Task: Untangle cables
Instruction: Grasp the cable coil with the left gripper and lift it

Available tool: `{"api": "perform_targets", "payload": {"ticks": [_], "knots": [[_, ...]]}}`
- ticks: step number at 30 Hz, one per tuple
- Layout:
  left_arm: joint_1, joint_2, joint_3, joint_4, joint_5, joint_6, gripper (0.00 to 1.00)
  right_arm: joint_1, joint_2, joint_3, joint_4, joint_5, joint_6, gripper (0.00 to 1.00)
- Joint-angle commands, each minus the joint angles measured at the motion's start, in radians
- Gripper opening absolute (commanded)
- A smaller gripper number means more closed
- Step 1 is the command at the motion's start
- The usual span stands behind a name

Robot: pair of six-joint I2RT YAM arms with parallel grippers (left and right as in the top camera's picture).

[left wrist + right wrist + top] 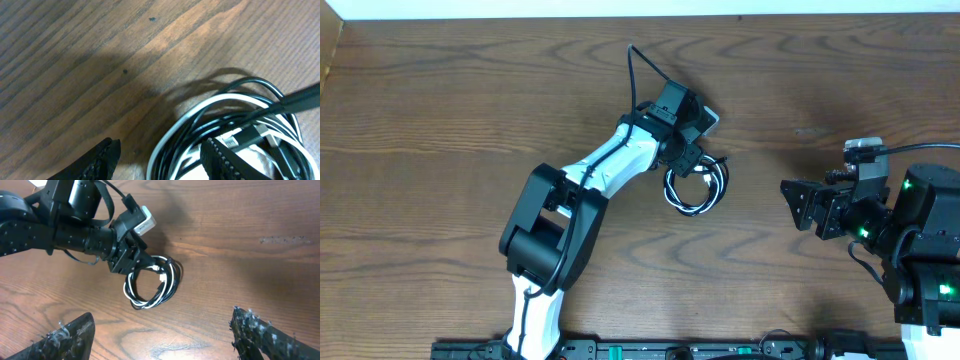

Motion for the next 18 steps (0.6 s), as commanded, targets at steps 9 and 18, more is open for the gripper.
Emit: {"api": "perform_targets", "payload": {"ticks": [9,18], "knots": [[0.002,0.040,-0.006,0.006,-0.018,0.013,0.36,0.004,0.000,0.018,-0.002,-0.013,-0.006,0.84],[0.002,0.055,-0.006,0.017,-0.018,0.013,0.32,0.004,0.000,0.017,-0.025,-0.002,-0.005,0.84]]}}
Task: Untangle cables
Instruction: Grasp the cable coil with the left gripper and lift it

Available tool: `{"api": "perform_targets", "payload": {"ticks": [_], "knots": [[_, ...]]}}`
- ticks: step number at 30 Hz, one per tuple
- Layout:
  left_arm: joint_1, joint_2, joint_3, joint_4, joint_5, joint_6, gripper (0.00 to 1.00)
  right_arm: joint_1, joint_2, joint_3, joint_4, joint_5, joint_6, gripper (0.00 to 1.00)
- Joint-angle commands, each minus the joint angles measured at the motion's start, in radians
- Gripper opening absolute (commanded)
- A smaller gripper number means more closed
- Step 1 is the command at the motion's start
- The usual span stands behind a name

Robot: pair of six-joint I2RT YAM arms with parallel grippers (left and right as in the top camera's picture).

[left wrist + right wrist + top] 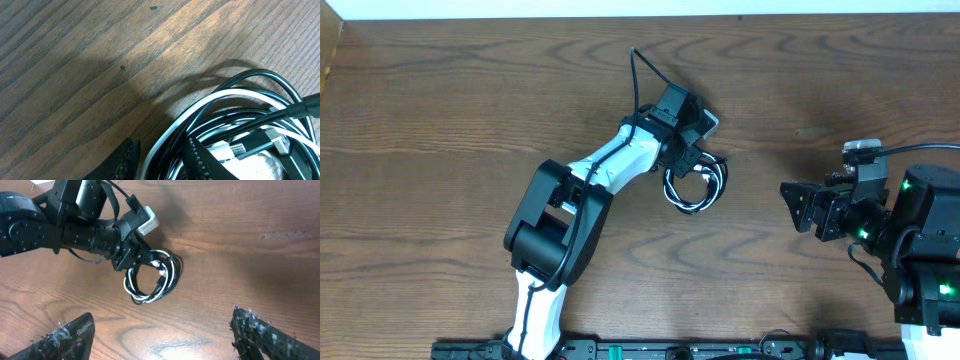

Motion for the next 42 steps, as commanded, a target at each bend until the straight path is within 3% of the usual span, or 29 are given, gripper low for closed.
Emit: {"api": "perform_targets", "payload": {"ticks": [1,7,12,27,34,42], "knots": [[0.002,0.030,-0.005,0.007,-0.014,0.010,0.31,0.004,0.000,0.017,-0.005,0.003,-0.006,0.84],[0.002,0.032,-0.005,0.007,-0.015,0.009,0.09,0.004,0.001,0.016,0.000,0.018,-0.006,0.85],[0.008,0.005,-0.002,-0.012,-0.015,-0.005,0.07,0.004,0.017,0.016,0.017,0.013,-0.003,0.86],[0.041,-0.444,0.062,-0.254,0.068,-0.529,0.07,0.006,0.117,0.016,0.146,-0.003,0.258,0.83],[0.042,-0.479,0.062,-0.267,0.069,-0.767,0.08,0.006,0.224,0.016,0.189,-0.122,0.277,0.82],[0.041,-0.478,0.062,-0.248,0.068,-0.927,0.07,0.007,0.359,0.016,0.261,-0.266,0.226,0.73]]}}
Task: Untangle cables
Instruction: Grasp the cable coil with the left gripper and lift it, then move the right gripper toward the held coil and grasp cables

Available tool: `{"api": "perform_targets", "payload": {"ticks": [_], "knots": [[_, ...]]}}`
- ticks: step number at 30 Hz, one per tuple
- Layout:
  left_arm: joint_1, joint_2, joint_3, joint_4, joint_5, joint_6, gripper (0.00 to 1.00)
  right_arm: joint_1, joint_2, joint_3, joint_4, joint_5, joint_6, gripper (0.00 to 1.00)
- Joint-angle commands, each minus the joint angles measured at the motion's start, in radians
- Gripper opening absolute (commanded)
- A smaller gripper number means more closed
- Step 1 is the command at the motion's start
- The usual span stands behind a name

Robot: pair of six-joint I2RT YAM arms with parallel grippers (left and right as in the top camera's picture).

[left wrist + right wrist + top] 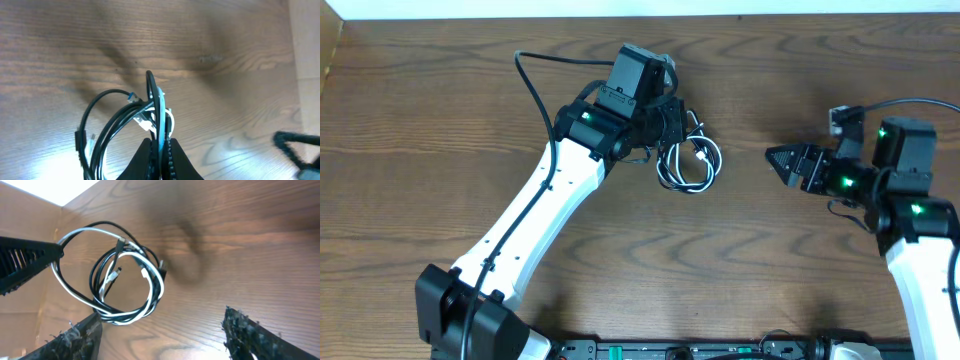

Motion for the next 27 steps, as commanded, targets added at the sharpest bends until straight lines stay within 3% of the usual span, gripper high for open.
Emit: {"api": "perform_targets", "payload": {"ticks": [1,17,27], "knots": [[0.001,0.001,0.005,0.007,0.008,-0.129,0.07,0.008,0.048,0.016,0.029,-0.125,-0.037,0.72],[0.001,0.001,0.005,0.007,0.007,-0.418,0.07,0.182,0.185,0.016,0.240,-0.274,-0.133,0.68],[0.002,0.000,0.006,0.023,0.024,-0.426,0.07,0.239,0.278,0.016,0.263,-0.230,-0.148,0.66]]}}
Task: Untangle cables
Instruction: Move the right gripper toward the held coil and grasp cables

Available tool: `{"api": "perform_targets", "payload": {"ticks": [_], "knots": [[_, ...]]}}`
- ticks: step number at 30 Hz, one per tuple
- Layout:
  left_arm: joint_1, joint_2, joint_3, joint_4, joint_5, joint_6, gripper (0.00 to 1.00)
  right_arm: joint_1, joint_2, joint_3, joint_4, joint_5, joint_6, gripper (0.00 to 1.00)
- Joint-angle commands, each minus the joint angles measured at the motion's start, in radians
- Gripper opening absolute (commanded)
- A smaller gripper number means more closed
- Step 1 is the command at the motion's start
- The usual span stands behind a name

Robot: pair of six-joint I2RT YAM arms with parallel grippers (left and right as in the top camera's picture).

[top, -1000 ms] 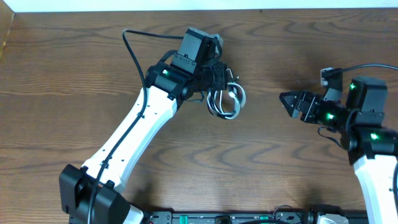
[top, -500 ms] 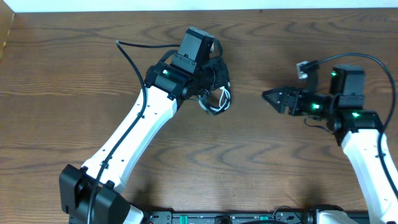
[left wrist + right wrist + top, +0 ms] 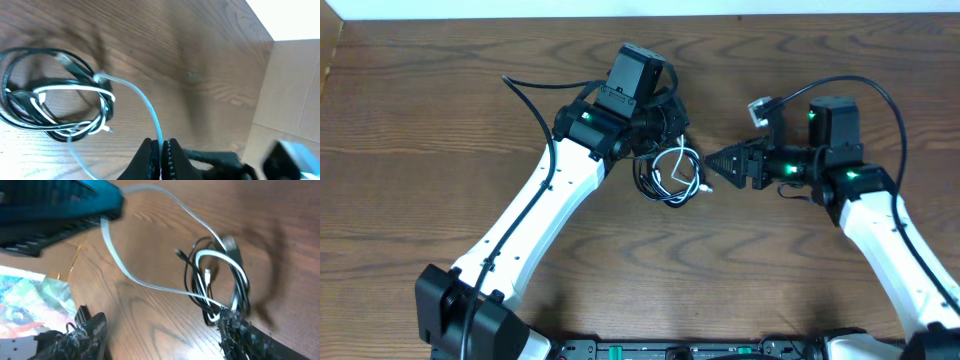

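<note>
A tangled bundle of black and white cables (image 3: 665, 178) sits at mid-table, just below my left gripper (image 3: 670, 125). In the left wrist view that gripper (image 3: 160, 147) is shut on a single pale white cable (image 3: 145, 107) that runs back to the bundle (image 3: 50, 107). My right gripper (image 3: 712, 166) points left, its tips right beside the bundle. From the right wrist, this gripper (image 3: 160, 332) is open with nothing between its fingers (image 3: 82, 337). There the bundle (image 3: 222, 277) lies just ahead, by the right fingertip, with the white cable (image 3: 131, 279) looping out of it.
The brown wooden table (image 3: 440, 120) lies on all sides of the bundle. A black lead (image 3: 525, 90) arcs off the left arm, and another (image 3: 865, 90) arcs over the right arm. A wall edge (image 3: 520, 8) runs along the far side.
My left gripper held the whole bundle by several strands; now only one white strand is in its jaws, pulled out into a loop. My right gripper has moved left, up to the bundle.
First my left gripper stood open over the bundle on the table, then narrower around its strands. Later it was shut on the bundle, higher and further left, with the right arm swung in. Now a white loop is drawn out and the right gripper is beside the bundle.
</note>
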Motion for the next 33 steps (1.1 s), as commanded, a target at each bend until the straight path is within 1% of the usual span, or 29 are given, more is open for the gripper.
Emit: {"api": "perform_targets", "payload": {"ticks": [1,3,4,7,10,13,16,20,23,26,28,33], "knots": [[0.002,-0.001,0.006,0.019,0.039,0.002,0.08,0.019,0.042,0.016,0.006,0.018,-0.011,0.64],[0.002,-0.003,0.006,0.067,0.116,0.098,0.08,0.019,0.066,0.016,0.005,0.080,0.056,0.64],[0.002,-0.006,0.006,0.107,0.180,0.179,0.07,0.019,0.076,0.016,0.006,0.108,0.089,0.64],[0.002,-0.024,0.006,0.173,0.313,0.326,0.08,0.020,0.108,0.016,0.022,0.129,0.126,0.65],[0.002,-0.047,0.006,0.168,0.345,0.387,0.08,0.020,0.126,0.016,0.037,0.129,0.129,0.66],[0.002,-0.068,0.006,0.161,0.397,0.453,0.07,0.021,0.132,0.016,0.043,0.175,0.160,0.66],[0.002,-0.083,0.006,0.161,0.439,0.483,0.07,0.021,0.132,0.016,0.047,0.202,0.173,0.64],[0.002,-0.092,0.006,0.155,0.439,0.489,0.07,0.020,0.132,0.016,0.033,0.210,0.172,0.63],[0.002,-0.092,0.006,0.121,0.439,0.489,0.07,0.020,0.132,0.016,-0.011,0.289,0.172,0.63],[0.002,-0.092,0.006,0.086,0.438,0.489,0.08,0.020,0.132,0.016,-0.047,0.359,0.151,0.57],[0.001,-0.092,0.006,0.085,0.439,0.488,0.07,0.020,0.132,0.016,-0.043,0.360,0.126,0.56],[0.001,-0.092,0.006,0.085,0.438,0.466,0.08,0.021,0.132,0.016,-0.013,0.360,0.130,0.46]]}}
